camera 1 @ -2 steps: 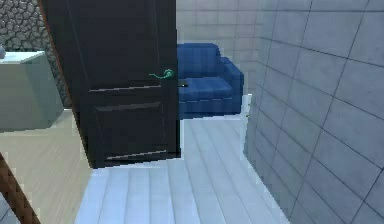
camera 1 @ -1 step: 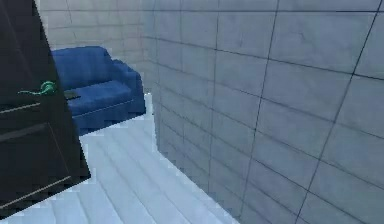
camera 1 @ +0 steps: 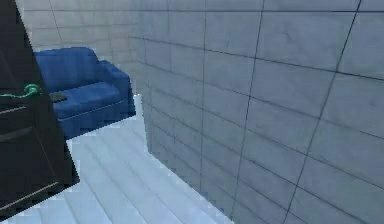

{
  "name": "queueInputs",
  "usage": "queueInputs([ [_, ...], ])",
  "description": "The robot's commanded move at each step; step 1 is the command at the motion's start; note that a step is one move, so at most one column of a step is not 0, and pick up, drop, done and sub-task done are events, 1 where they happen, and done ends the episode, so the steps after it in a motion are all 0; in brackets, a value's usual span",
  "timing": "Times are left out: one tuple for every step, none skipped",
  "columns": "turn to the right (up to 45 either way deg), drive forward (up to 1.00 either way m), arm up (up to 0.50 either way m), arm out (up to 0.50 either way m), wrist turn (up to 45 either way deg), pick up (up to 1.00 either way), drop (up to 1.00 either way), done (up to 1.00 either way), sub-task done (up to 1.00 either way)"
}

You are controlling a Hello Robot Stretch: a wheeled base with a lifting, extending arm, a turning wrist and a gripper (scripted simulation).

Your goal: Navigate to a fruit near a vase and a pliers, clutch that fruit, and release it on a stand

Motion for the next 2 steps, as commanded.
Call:
queueInputs([
  [-45.0,0.0,0.0,0.0,0.0,0.0,0.0,0.0,0.0],
  [-45.0,0.0,0.0,0.0,0.0,0.0,0.0,0.0,0.0],
])
